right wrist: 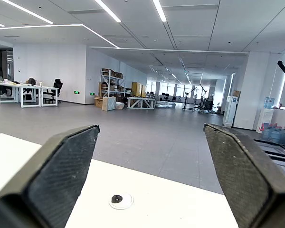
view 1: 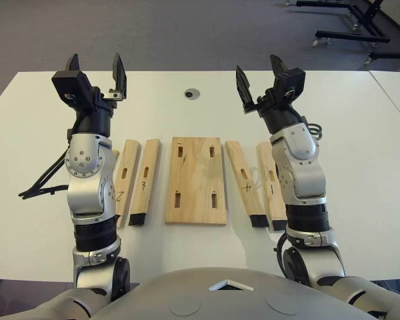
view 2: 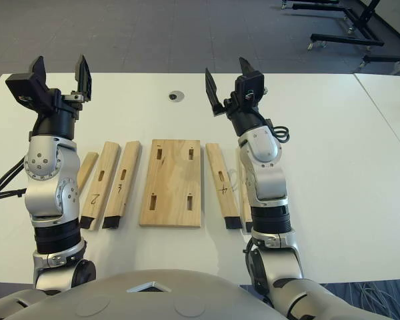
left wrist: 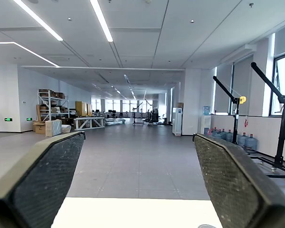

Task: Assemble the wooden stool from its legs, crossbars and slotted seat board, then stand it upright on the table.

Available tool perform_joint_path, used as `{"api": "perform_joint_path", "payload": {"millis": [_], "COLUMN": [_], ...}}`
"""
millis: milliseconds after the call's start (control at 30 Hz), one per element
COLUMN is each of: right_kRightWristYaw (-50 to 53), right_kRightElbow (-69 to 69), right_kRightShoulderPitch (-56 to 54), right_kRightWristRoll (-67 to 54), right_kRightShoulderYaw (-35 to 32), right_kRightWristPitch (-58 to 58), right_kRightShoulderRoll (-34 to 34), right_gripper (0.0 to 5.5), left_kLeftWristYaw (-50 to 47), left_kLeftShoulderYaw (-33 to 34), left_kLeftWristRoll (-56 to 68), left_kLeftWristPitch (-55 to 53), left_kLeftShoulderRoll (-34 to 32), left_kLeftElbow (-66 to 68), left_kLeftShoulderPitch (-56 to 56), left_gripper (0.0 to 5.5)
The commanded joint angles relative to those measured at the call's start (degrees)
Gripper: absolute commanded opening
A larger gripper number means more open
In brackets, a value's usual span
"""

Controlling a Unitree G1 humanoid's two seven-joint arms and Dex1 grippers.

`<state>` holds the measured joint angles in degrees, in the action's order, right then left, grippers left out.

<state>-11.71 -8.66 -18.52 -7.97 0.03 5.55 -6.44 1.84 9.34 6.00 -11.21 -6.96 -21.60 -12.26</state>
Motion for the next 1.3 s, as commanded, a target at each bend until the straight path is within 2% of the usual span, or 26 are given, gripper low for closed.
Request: {"api": "perform_joint_path", "payload": {"millis": [33, 400, 533, 967, 1300], "right_kRightWristYaw": [-1.11, 3.86, 6.31, 8.53, 8.82], "right_kRightElbow": [-2.04, -2.78, -2.95, -5.39, -6.77], "right_kRightShoulderPitch": [0.61, -0.38, -1.08, 0.07, 0.41], "right_kRightWristRoll": [-1.45, -0.59, -2.64, -0.39, 3.25], "right_kRightShoulderYaw": [-0.01, -0.77, -3.22, -4.12, -2.16], "right_kRightWristPitch": [-0.11, 0.85, 3.60, 5.70, 6.07], "right_kRightShoulderRoll": [0.09, 2.83, 4.11, 2.22, 1.13], "right_gripper": [4.06, 4.06, 4.06, 4.06, 4.06], "left_kLeftWristYaw": [0.26, 3.59, 5.64, 4.16, 1.87], "left_kLeftShoulderYaw": [-1.14, -4.81, -5.70, -5.18, -4.41], "left_kLeftWristRoll": [-2.07, -4.02, -3.54, -4.95, -5.86], "left_kLeftWristPitch": [-0.45, 3.72, 4.04, 7.26, 8.32], "left_kLeftShoulderRoll": [-1.41, -2.47, -3.05, -2.85, -2.58], "left_kLeftElbow": [0.32, 3.15, 3.61, 9.39, 12.21], "left_kLeftShoulderPitch": [1.01, -0.81, -1.69, -5.03, -6.14], "left_gripper": [4.17, 4.17, 4.17, 4.17, 4.17]}}
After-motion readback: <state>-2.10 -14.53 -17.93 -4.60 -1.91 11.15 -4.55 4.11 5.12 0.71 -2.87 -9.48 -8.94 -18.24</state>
